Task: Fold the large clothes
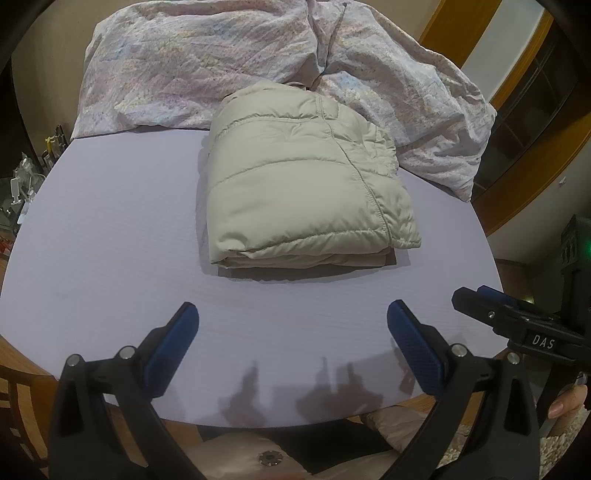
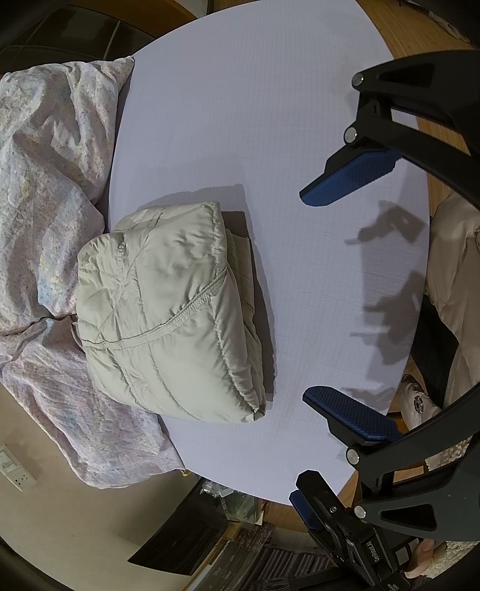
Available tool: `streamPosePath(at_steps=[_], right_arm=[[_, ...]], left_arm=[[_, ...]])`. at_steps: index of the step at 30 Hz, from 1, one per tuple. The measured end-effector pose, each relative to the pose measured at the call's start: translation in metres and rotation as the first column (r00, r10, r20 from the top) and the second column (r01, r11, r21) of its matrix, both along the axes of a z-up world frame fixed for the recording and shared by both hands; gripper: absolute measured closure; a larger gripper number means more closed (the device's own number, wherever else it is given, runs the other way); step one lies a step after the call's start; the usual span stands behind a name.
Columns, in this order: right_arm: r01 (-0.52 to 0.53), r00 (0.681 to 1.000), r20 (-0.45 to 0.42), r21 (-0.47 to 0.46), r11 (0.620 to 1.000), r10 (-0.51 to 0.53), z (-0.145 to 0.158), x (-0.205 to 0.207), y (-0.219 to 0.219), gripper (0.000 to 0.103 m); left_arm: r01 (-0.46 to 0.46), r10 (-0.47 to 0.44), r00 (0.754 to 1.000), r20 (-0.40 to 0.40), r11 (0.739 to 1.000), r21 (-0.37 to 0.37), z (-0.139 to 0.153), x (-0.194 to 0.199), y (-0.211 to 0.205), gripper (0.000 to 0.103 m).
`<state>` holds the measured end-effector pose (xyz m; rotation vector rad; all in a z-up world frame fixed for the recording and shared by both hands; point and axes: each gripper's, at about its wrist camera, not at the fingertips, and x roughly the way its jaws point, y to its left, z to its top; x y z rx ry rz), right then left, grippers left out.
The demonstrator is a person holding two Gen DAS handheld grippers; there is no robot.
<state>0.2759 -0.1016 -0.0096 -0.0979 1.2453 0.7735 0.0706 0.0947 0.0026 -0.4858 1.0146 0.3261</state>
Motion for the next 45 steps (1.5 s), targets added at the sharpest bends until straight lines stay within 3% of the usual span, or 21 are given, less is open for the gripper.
streamPosePath(at_steps=[45], right_arm=[[-0.004,1.0,-0.002,0.0,1.0,0.004,-0.0007,0.0031,0.0005,0.003]], left_arm=[[-0.001,0.001,1.0,-0.004,1.0,0.001,0.0003,0.0029,0.0015,0.002]])
